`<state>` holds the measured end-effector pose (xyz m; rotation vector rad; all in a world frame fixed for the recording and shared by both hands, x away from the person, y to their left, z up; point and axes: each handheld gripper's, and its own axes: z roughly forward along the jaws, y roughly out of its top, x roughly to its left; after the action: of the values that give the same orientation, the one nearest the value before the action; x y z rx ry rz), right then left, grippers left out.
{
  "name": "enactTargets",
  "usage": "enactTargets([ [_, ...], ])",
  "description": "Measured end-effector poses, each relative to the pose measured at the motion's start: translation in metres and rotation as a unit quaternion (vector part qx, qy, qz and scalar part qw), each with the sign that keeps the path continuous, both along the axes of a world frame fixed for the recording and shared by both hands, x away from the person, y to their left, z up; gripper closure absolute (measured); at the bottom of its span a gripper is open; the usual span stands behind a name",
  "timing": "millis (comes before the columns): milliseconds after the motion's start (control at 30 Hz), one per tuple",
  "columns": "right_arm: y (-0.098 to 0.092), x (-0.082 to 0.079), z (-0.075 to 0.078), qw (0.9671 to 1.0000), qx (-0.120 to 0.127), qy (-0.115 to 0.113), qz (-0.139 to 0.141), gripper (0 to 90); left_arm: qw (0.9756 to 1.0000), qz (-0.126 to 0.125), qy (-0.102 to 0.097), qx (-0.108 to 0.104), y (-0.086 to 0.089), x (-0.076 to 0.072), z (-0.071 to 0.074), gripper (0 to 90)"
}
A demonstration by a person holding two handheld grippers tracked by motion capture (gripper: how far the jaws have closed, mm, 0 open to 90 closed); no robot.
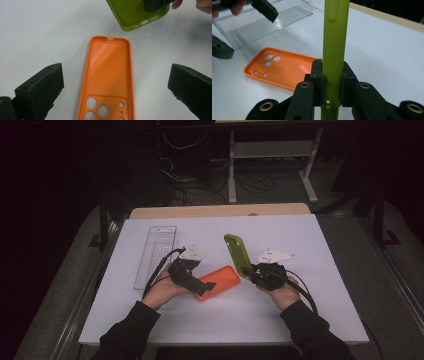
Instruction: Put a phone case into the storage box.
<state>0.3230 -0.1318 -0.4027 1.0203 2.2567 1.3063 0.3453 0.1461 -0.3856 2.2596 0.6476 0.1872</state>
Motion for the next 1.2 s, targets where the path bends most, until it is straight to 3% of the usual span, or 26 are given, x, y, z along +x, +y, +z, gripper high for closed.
enactTargets([
  [100,-0.003,0.002,0.000,0.9996,0.025,0.015,-0.004,75.6,0.9999,0.008,-0.003,-0.009,0.000,0.000,0.000,0.0],
  [133,-0.004,0.003,-0.001,0.9991,0.035,0.022,-0.006,75.7,1.0000,0.003,-0.005,-0.003,0.001,0.002,0.000,0.0],
  [300,-0.008,0.004,-0.001,0.9962,0.073,0.045,-0.016,75.7,0.9995,0.014,-0.006,-0.027,0.001,0.003,0.003,0.0],
  [367,-0.007,0.004,-0.001,0.9963,0.073,0.041,-0.018,75.7,0.9986,0.021,-0.001,-0.048,0.000,0.002,0.005,0.0],
  [467,-0.006,0.003,-0.001,0.9962,0.076,0.038,-0.020,75.6,0.9965,0.031,-0.010,-0.077,-0.001,0.004,0.012,0.0],
  [567,-0.003,0.001,-0.001,0.9961,0.077,0.039,-0.020,75.7,0.9947,0.036,-0.009,-0.096,-0.002,0.005,0.015,0.0],
  [767,0.008,-0.004,-0.001,0.9962,0.075,0.042,-0.010,75.6,0.9932,0.036,-0.010,-0.110,-0.006,0.009,0.021,0.0],
  [1200,0.026,-0.010,-0.001,0.9970,0.071,0.027,0.011,75.7,0.9888,0.039,-0.009,-0.143,-0.017,0.013,0.024,0.0],
])
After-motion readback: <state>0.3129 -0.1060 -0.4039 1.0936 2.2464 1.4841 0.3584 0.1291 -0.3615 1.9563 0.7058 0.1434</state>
